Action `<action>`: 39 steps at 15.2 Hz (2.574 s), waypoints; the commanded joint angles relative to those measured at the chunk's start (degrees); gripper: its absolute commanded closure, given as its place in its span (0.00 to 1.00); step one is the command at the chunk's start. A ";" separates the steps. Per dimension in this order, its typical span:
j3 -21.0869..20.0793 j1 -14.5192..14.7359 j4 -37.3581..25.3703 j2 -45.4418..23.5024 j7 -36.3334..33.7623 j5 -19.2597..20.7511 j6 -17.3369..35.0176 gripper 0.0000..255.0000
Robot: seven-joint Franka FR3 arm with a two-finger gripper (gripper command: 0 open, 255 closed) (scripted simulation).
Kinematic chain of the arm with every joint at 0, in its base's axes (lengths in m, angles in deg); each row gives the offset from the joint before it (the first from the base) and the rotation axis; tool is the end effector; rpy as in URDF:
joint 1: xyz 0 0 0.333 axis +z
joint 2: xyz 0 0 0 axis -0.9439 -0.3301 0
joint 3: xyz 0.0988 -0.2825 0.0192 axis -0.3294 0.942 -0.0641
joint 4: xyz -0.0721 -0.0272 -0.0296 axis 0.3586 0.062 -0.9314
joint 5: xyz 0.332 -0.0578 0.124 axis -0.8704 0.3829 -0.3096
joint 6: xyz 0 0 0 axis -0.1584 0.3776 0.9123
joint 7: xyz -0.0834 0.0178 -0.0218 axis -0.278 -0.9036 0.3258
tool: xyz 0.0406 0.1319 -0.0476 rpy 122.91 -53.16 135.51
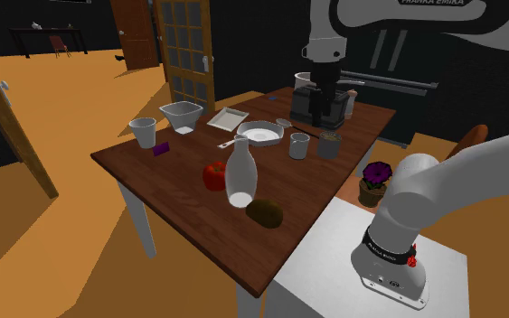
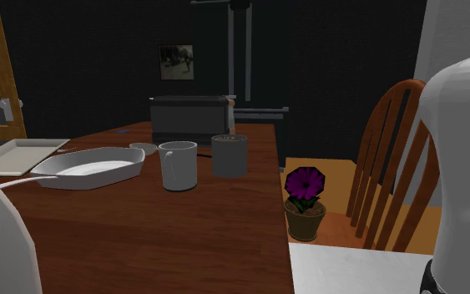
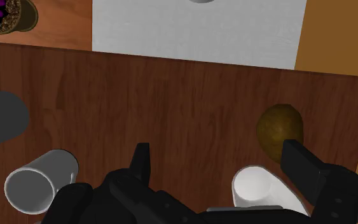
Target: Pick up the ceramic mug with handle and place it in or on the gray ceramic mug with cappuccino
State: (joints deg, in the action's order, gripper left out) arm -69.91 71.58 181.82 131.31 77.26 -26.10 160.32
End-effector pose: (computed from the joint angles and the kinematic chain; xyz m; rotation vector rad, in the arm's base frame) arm 0.2647 0.0043 0.5390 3.0912 0.1499 -0.1787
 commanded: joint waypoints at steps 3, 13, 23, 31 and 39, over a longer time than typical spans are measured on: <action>2.16 -0.80 1.18 -1.31 1.90 1.31 2.93 0.00; 13.00 -4.25 2.67 -12.44 11.15 5.80 17.86 0.00; 23.27 -5.83 -3.29 -30.07 22.01 3.51 31.09 0.00; 29.03 -7.68 -13.42 -47.80 33.66 -6.16 37.54 0.00; 28.98 -8.60 -12.91 -52.78 36.52 -9.57 42.28 0.00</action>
State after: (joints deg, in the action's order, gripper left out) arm -40.87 62.99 168.32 78.84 113.62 -35.42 201.73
